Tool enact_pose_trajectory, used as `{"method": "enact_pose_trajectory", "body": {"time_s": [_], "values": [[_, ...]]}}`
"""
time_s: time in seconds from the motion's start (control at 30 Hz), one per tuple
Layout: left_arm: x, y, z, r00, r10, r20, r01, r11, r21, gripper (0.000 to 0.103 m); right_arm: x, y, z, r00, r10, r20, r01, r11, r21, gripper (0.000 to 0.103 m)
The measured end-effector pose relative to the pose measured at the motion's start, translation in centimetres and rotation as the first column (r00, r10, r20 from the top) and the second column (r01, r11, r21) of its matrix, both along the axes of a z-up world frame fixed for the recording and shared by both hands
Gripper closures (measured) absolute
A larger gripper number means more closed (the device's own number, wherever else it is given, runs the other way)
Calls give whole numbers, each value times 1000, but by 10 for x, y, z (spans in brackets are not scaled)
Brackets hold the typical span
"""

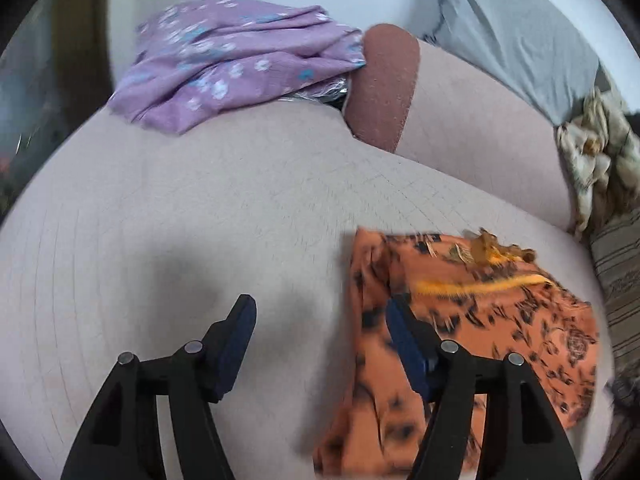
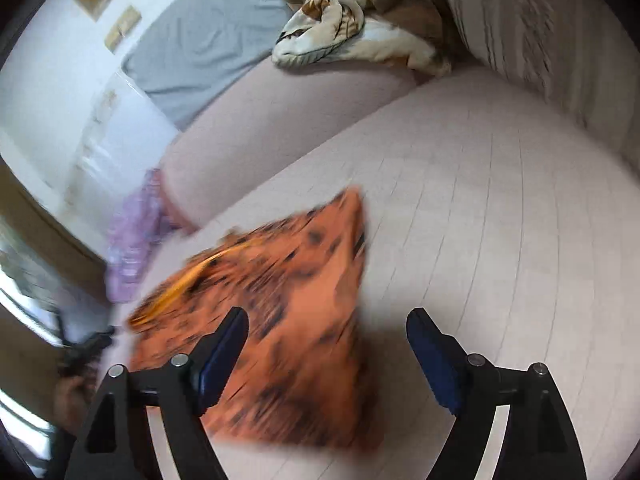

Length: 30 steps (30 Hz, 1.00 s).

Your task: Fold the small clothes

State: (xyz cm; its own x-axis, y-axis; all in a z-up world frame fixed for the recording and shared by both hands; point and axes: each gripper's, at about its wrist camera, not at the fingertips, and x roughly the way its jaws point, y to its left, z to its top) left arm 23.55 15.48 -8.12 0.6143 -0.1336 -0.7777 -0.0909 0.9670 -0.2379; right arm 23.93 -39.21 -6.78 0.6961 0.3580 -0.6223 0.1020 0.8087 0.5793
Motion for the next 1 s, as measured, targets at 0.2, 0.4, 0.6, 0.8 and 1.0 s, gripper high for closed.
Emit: {"method": "enact_pose_trajectory", "body": {"time_s": [0.2, 0.4, 0.6, 0.8, 1.0], "values": [[-55, -36, -39, 992, -88, -95, 72, 984, -160, 28, -48, 58, -53, 985, 51, -163, -16, 977, 212, 19], [-46, -50, -56, 992, 79, -98, -89, 992, -92, 11, -17, 62, -59, 962, -207, -180, 256, 914, 315, 19], [-15, -41, -60, 989, 70, -128, -87, 988, -128, 81, 20, 65, -68, 925, -306, -224, 366, 877, 311, 86], [-29, -36, 6, 1000, 23, 6, -22, 991, -135, 83, 45, 73, -13, 970, -222, -104, 241, 940, 240, 92], [-111, -29, 57, 991, 61, 115, -39, 982, -184, 81, 19, 82, 82, 987, -147, 67, 133, 974, 185, 93]]}}
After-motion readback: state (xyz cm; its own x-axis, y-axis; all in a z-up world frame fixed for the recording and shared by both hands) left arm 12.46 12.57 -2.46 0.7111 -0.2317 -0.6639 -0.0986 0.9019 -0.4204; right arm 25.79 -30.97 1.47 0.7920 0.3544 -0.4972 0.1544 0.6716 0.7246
